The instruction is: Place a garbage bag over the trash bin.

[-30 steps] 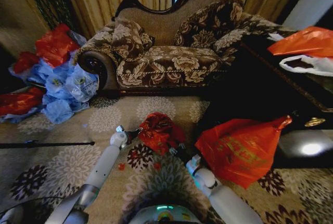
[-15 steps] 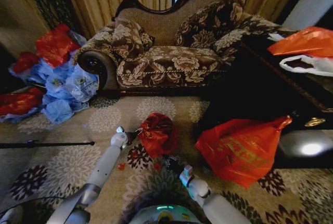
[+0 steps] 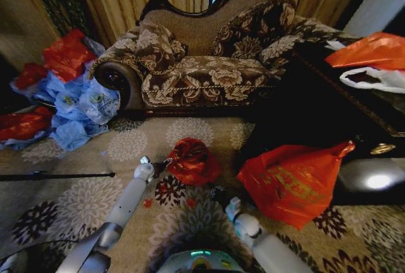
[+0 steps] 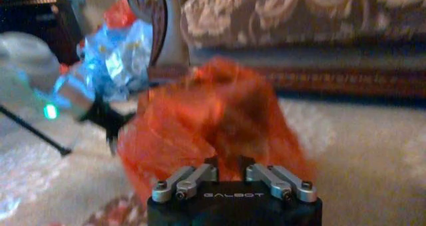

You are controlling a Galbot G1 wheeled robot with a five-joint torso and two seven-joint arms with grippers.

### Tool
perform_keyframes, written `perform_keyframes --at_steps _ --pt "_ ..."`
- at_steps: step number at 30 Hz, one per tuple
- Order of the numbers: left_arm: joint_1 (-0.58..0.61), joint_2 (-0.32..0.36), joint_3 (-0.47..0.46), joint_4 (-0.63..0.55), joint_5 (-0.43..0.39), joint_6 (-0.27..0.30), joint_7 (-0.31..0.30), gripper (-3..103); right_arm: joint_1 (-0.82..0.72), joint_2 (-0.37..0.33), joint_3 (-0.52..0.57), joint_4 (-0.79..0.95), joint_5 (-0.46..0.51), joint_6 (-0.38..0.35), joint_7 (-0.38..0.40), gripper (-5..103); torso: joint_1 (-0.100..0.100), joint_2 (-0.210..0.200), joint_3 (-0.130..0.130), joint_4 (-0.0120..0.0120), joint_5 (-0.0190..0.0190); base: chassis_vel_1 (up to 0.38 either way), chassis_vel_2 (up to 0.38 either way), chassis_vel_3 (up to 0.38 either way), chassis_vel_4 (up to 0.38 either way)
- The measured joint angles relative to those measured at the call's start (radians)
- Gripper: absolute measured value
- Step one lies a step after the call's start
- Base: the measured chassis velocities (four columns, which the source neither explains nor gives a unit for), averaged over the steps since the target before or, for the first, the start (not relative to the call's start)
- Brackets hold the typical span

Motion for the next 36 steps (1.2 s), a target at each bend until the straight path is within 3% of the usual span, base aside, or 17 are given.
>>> perform_keyframes --at_steps 1,2,4,5,7,12,15,17,20,22,24,28,31,34,35,36 --pt "0.0 -0.002 0.0 0.001 0.0 0.0 0.001 100 -0.008 -0.01 0.005 0.026 0.0 -0.001 0.008 20 0.0 0.0 0.0 0.0001 -0.0001 0.0 0.0 0.0 0.0" --pt "0.003 -0.005 -0.003 0.0 0.001 -0.001 0.002 100 -0.029 -0.036 0.03 0.094 0.001 -0.007 0.029 30 0.0 0.0 0.0 -0.0002 0.0002 0.0 0.0 0.0 0.0" --pt "0.007 -0.007 -0.004 -0.001 0.001 -0.002 0.002 100 -0.041 -0.051 0.057 0.138 0.004 -0.014 0.044 30 0.0 0.0 0.0 -0.0003 -0.0002 0.0 0.0 0.0 0.0" --pt "0.01 -0.008 -0.006 -0.003 0.002 -0.002 0.002 100 -0.044 -0.059 0.073 0.166 0.01 -0.02 0.056 36 0.0 0.0 0.0 -0.0005 -0.0004 0.0 0.0 0.0 0.0" --pt "0.022 -0.008 -0.015 -0.014 0.002 -0.003 0.002 100 -0.022 -0.061 0.1 0.213 0.046 -0.04 0.076 47 0.0 0.0 0.0 -0.0006 -0.0002 0.0 0.0 0.0 0.0" --pt "0.051 0.007 -0.023 -0.047 -0.005 -0.002 -0.001 100 0.081 -0.042 0.082 0.248 0.125 -0.11 0.116 57 0.0 0.0 0.0 -0.0001 -0.0001 0.0 0.0 0.0 0.0" --pt "0.067 0.011 -0.039 -0.068 -0.01 -0.002 -0.003 100 0.258 -0.012 -0.023 0.209 0.212 -0.204 0.146 74 0.0 0.0 0.0 -0.0001 0.0001 0.0 0.0 0.0 0.0" --pt "0.07 0.011 -0.042 -0.074 -0.011 -0.002 -0.004 100 0.308 -0.01 -0.052 0.183 0.221 -0.216 0.144 79 0.0 0.0 0.0 0.0001 -0.0003 0.0 0.0 0.0 0.0" --pt "0.086 0.005 -0.055 -0.113 -0.014 -0.003 -0.012 100 0.492 0.009 -0.186 0.074 0.241 -0.287 0.138 98 0.0 0.0 0.0 0.0003 -0.0002 0.0 0.0 0.0 0.0" --pt "0.089 0.004 -0.057 -0.121 -0.015 -0.003 -0.014 100 0.513 0.014 -0.199 0.062 0.247 -0.311 0.136 98 0.0 0.0 0.0 0.0002 -0.0003 0.0 0.0 0.0 0.0" --pt "0.101 -0.002 -0.066 -0.145 -0.016 -0.004 -0.02 100 0.605 0.055 -0.279 -0.008 0.289 -0.406 0.131 93 0.0 0.0 0.0 -0.0002 -0.0001 0.0 0.0 0.0 0.0" --pt "0.121 -0.002 -0.081 -0.173 -0.016 -0.007 -0.023 100 0.671 0.09 -0.344 -0.101 0.275 -0.425 0.104 85 0.0 0.0 0.0 0.0003 -0.0003 0.0 0.0 0.0 0.0" --pt "0.147 0.005 -0.115 -0.216 -0.022 -0.008 -0.027 100 0.717 0.103 -0.406 -0.196 0.205 -0.42 0.034 68 0.0 0.0 0.0 0.0 -0.0002 0.0 0.0 0.0 0.0" --pt "0.159 0.008 -0.131 -0.234 -0.023 -0.008 -0.028 100 0.728 0.103 -0.431 -0.22 0.195 -0.425 0.012 63 0.0 0.0 0.0 -0.0003 -0.0002 0.0 0.0 0.0 0.0" --pt "0.174 0.009 -0.149 -0.251 -0.023 -0.009 -0.028 100 0.741 0.103 -0.461 -0.241 0.191 -0.429 -0.006 52 0.0 0.0 0.0 -0.0002 0.0 0.0 0.0 0.0 0.0" --pt "0.184 0.01 -0.162 -0.263 -0.023 -0.009 -0.028 100 0.756 0.105 -0.487 -0.255 0.194 -0.434 -0.017 52 0.0 0.0 0.0 -0.0002 -0.0002 0.0 0.0 0.0 0.0"
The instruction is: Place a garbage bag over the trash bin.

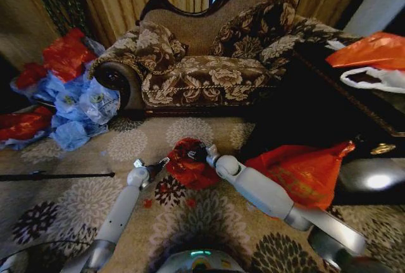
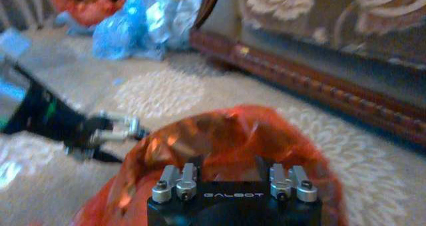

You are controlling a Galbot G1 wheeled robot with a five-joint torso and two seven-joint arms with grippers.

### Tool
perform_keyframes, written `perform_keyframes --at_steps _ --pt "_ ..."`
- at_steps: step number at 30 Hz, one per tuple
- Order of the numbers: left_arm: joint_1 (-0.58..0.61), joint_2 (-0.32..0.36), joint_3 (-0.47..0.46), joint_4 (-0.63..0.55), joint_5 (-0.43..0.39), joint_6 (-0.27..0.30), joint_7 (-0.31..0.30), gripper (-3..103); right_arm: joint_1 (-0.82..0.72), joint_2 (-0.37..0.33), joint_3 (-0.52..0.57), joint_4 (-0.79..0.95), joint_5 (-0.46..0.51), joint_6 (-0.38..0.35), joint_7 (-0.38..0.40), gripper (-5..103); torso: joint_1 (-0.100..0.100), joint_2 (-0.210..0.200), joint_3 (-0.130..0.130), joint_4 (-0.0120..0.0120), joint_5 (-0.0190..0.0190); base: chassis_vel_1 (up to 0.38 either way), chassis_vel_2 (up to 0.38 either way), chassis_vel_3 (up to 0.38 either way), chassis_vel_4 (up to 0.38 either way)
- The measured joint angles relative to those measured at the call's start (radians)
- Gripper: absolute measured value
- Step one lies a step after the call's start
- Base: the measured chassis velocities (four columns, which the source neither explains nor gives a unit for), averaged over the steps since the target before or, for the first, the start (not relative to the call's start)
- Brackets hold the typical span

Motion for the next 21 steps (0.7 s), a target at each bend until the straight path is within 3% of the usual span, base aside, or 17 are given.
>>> perform_keyframes --at_steps 1,4,6,8,10,13,14,16,21 --pt "0.0 0.0 0.0 0.0 0.0 0.0 0.0 100 0.0 0.0 0.0 0.0 0.0 0.0 0.0 52 0.0 0.0 0.0 0.0 0.0 0.0 0.0 0.0 0.0" --pt "0.027 -0.001 -0.032 -0.03 -0.001 0.0 0.0 100 0.053 0.008 -0.069 -0.041 0.009 -0.012 -0.023 36 0.0 0.0 0.0 0.0002 0.0 0.0 0.0 0.0 0.0" --pt "0.032 -0.002 -0.038 -0.035 -0.001 0.0 0.0 100 0.062 0.009 -0.079 -0.046 0.011 -0.014 -0.025 36 0.0 0.0 0.0 0.0002 -0.0002 0.0 0.0 0.0 0.0" --pt "0.054 -0.008 -0.067 -0.069 -0.006 0.0 0.0 100 0.117 0.031 -0.141 -0.089 0.019 -0.029 -0.037 20 0.0 0.0 0.0 0.0001 0.0001 0.0 0.0 0.0 0.0" --pt "0.066 -0.011 -0.081 -0.091 -0.012 0.0 -0.002 100 0.145 0.047 -0.17 -0.112 0.02 -0.04 -0.038 20 0.0 0.0 0.0 0.0002 -0.0002 0.0 0.0 0.0 0.0" --pt "0.094 -0.013 -0.118 -0.159 -0.026 0.0 -0.015 100 0.23 0.076 -0.284 -0.154 0.038 -0.096 -0.046 4 0.0 0.0 0.0 0.0004 -0.0001 0.0 0.0 0.0 0.0" --pt "0.094 -0.013 -0.118 -0.159 -0.026 0.0 -0.015 100 0.23 0.076 -0.284 -0.154 0.038 -0.096 -0.046 4 0.0 0.0 0.0 0.0004 -0.0001 0.0 0.0 0.0 0.0" --pt "0.109 -0.021 -0.155 -0.206 -0.038 0.0 -0.026 100 0.29 0.089 -0.384 -0.178 0.055 -0.119 -0.06 1 0.0 0.0 0.0 0.0 -0.0001 0.0 0.0 0.0 0.0" --pt "0.14 -0.027 -0.19 -0.275 -0.054 0.002 -0.042 100 0.349 0.14 -0.445 -0.248 0.089 -0.157 -0.087 0 0.0 0.0 0.0 0.0 0.0002 0.0 0.0 0.0 0.0"
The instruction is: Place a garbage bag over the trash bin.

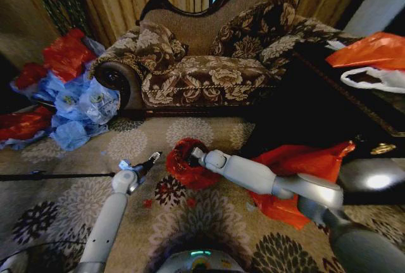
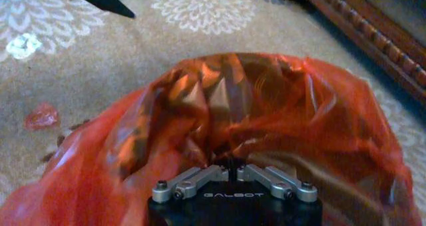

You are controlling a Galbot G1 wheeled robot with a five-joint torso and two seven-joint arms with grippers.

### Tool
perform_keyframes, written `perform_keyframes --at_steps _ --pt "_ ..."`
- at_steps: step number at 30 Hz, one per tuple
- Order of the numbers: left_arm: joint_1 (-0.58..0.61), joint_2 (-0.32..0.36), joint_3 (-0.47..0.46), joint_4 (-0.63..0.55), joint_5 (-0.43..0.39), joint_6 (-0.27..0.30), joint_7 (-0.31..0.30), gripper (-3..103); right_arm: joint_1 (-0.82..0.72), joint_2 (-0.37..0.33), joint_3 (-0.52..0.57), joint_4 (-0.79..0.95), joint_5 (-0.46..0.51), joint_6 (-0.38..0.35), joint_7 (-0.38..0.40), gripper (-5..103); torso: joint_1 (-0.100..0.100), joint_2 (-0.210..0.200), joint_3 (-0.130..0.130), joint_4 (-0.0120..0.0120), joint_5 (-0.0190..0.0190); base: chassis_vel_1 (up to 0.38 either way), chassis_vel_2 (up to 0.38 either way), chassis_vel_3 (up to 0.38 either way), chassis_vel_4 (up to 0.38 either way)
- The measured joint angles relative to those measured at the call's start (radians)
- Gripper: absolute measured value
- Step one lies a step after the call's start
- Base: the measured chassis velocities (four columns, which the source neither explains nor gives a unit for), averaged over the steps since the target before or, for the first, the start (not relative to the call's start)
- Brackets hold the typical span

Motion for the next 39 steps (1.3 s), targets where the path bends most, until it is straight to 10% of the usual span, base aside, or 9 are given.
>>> perform_keyframes --at_steps 21,31,39 --pt "0.054 -0.011 -0.123 -0.242 0.013 0.003 -0.011 100 0.073 0.038 -0.057 -0.222 0.159 -0.063 -0.105 0 0.0 0.0 0.0 0.0 0.0001 0.0 0.0 0.0 0.0" --pt "0.154 0.058 -0.162 -0.355 0.449 -0.236 0.309 100 -0.052 0.033 0.178 -0.244 0.198 -0.095 -0.043 0 0.0 0.0 0.0 0.0002 0.0 0.0 0.0 0.0 0.0" --pt "0.198 0.101 -0.078 -0.446 0.585 -0.329 0.402 100 -0.094 0.103 0.261 -0.234 0.147 -0.105 0.046 0 0.0 0.0 0.0 -0.0001 -0.0002 0.0 0.0 0.0 0.0"
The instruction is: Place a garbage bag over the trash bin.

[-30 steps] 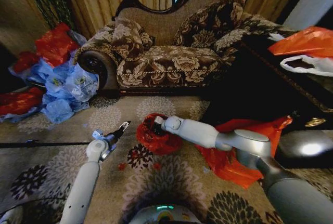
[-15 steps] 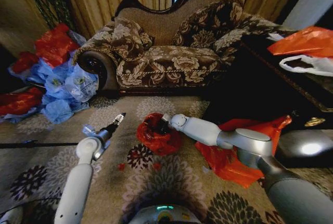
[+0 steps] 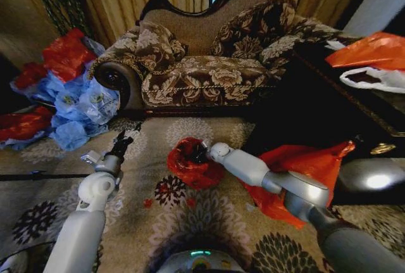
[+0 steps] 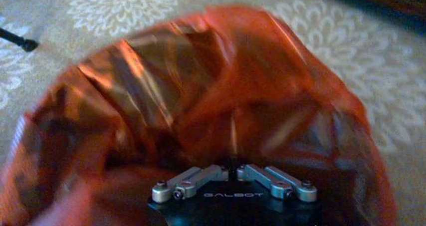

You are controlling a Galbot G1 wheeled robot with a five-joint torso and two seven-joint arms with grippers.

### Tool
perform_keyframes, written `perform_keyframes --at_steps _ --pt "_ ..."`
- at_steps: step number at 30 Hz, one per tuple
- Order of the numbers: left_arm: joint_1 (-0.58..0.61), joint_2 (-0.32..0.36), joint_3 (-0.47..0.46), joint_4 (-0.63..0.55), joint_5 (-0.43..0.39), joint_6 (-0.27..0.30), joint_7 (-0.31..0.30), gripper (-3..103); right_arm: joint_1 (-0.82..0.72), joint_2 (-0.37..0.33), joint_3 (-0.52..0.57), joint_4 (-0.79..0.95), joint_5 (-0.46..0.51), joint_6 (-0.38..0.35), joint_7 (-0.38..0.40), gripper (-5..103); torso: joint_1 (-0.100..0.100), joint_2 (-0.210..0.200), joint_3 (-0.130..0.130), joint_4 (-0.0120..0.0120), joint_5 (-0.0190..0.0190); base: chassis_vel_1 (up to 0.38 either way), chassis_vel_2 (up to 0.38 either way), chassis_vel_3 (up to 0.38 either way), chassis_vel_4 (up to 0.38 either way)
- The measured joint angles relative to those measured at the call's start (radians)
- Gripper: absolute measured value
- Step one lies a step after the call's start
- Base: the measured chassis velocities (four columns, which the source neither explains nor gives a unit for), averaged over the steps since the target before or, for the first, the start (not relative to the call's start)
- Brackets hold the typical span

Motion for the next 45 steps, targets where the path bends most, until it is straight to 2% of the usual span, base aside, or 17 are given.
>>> perform_keyframes --at_steps 2,5,7,11,13,18,22,24,28,30,33,34,38,45 --pt "0.006 0.003 0.007 -0.014 0.009 -0.01 0.01 100 -0.001 0.011 0.004 -0.003 -0.022 0.0 0.003 0 0.0 0.0 0.0 0.0002 0.0 0.0 0.0 0.0 0.0" --pt "0.025 0.023 0.02 -0.061 0.046 -0.047 0.045 100 -0.011 0.043 0.029 -0.014 -0.139 0.001 0.004 0 0.0 0.0 0.0 0.0003 -0.0001 0.0 0.0 0.0 0.0" --pt "0.032 0.041 0.02 -0.096 0.048 -0.052 0.049 100 -0.02 0.06 0.048 -0.042 -0.224 0.006 -0.015 0 0.0 0.0 0.0 0.0002 0.0 0.0 0.0 0.0 0.0" --pt "0.043 0.069 0.007 -0.129 0.047 -0.052 0.052 100 -0.026 0.071 0.069 -0.066 -0.286 0.013 -0.04 0 0.0 0.0 0.0 0.0001 0.0 0.0 0.0 0.0 0.0" --pt "0.06 0.105 -0.023 -0.147 0.051 -0.051 0.059 100 -0.029 0.07 0.076 -0.067 -0.331 0.012 -0.063 0 0.0 0.0 0.0 0.0001 0.0 0.0 0.0 0.0 0.0" --pt "0.082 0.175 -0.108 -0.113 0.066 -0.048 0.051 100 -0.043 0.045 0.075 -0.044 -0.437 0.004 -0.12 0 0.0 0.0 0.0 0.0002 0.0 0.0 0.0 0.0 0.0" --pt "0.081 0.2 -0.131 -0.074 0.087 -0.048 0.033 100 -0.055 0.033 0.068 -0.029 -0.478 0.004 -0.145 0 0.0 0.0 0.0 0.0 -0.0001 0.0 0.0 0.0 0.0" --pt "0.079 0.215 -0.139 -0.046 0.099 -0.049 0.015 100 -0.07 0.048 0.077 -0.048 -0.548 0.019 -0.176 0 0.0 0.0 0.0 0.0 -0.0001 0.0 0.0 0.0 0.0" --pt "0.075 0.217 -0.138 -0.021 0.124 -0.049 -0.002 100 -0.077 0.092 0.086 -0.102 -0.594 0.05 -0.203 0 0.0 0.0 0.0 0.0001 -0.0002 0.0 0.0 0.0 0.0" --pt "0.081 0.207 -0.137 -0.018 0.124 -0.049 -0.007 100 -0.076 0.153 0.122 -0.193 -0.622 0.096 -0.209 0 0.0 0.0 0.0 0.0003 -0.0001 0.0 0.0 0.0 0.0" --pt "0.087 0.201 -0.137 -0.018 0.125 -0.048 -0.01 100 -0.071 0.186 0.157 -0.263 -0.654 0.127 -0.212 0 0.0 0.0 0.0 0.0009 0.0 0.0 0.0 0.0 0.0" --pt "0.094 0.197 -0.136 -0.021 0.124 -0.047 -0.015 100 -0.061 0.196 0.178 -0.324 -0.672 0.159 -0.213 0 0.0 0.0 0.0 0.0008 -0.0003 0.0 0.0 0.0 0.0" --pt "0.104 0.193 -0.136 -0.032 0.121 -0.042 -0.02 100 -0.059 0.201 0.193 -0.388 -0.695 0.201 -0.217 0 0.0 0.0 0.0 -0.0001 0.0003 0.0 0.0 0.0 0.0" --pt "0.118 0.181 -0.138 -0.04 0.105 -0.03 -0.027 100 -0.091 0.201 0.193 -0.354 -0.727 0.205 -0.221 0 0.0 0.0 0.0 0.0 0.0002 0.0 0.0 0.0 0.0"
